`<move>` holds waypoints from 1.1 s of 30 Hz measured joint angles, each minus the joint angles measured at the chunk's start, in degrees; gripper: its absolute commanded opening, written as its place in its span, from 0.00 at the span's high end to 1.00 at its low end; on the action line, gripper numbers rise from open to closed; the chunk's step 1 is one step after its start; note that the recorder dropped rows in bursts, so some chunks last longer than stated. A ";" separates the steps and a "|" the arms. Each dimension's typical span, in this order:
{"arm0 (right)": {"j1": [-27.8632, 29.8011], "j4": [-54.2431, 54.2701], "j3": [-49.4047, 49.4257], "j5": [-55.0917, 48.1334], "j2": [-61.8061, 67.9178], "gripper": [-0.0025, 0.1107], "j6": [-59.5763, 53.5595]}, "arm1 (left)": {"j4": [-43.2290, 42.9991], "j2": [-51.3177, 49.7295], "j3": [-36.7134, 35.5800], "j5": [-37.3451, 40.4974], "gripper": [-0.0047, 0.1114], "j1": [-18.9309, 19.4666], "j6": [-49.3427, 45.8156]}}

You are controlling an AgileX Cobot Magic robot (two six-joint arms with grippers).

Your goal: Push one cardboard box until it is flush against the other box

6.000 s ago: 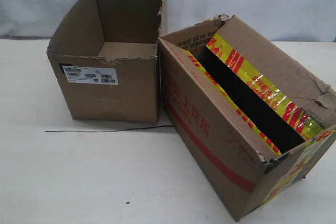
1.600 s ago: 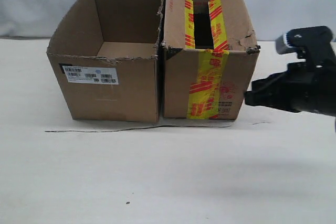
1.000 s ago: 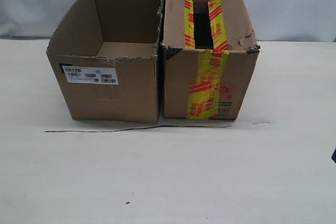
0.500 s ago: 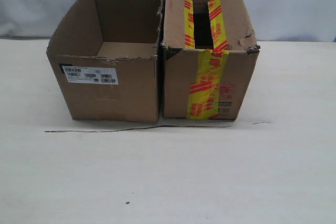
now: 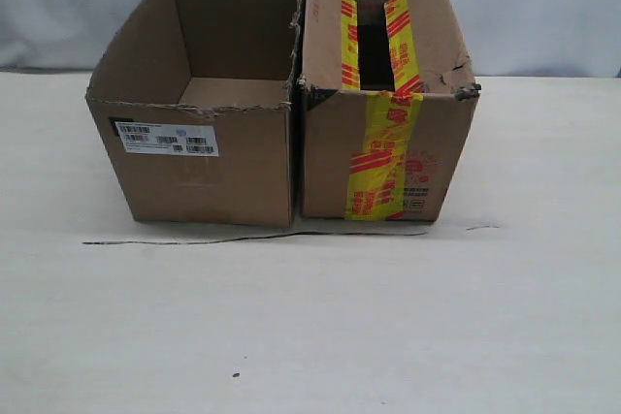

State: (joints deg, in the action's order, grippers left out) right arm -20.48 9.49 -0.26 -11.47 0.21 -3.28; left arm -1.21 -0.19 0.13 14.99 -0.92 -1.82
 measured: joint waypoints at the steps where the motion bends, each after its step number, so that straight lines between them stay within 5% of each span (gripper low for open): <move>1: 0.00 0.10 0.00 0.07 0.00 0.98 -0.12 | 0.00 0.00 0.00 0.00 0.96 0.00 0.00; 10: 0.52 0.47 0.00 0.31 0.00 0.98 -0.12 | 0.00 0.00 0.00 0.00 0.96 0.00 0.00; 22: 21.49 0.47 0.00 0.53 0.00 0.98 -0.12 | 0.00 0.00 0.00 0.00 0.96 0.00 0.00; 33: 22.62 0.47 0.00 -0.93 0.00 0.98 -0.36 | 0.00 0.00 0.00 0.00 0.96 0.00 0.00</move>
State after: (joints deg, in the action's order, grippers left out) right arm 2.14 9.96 -0.26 -12.40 0.21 -3.64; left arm -1.21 -0.19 0.13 14.99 -0.92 -1.82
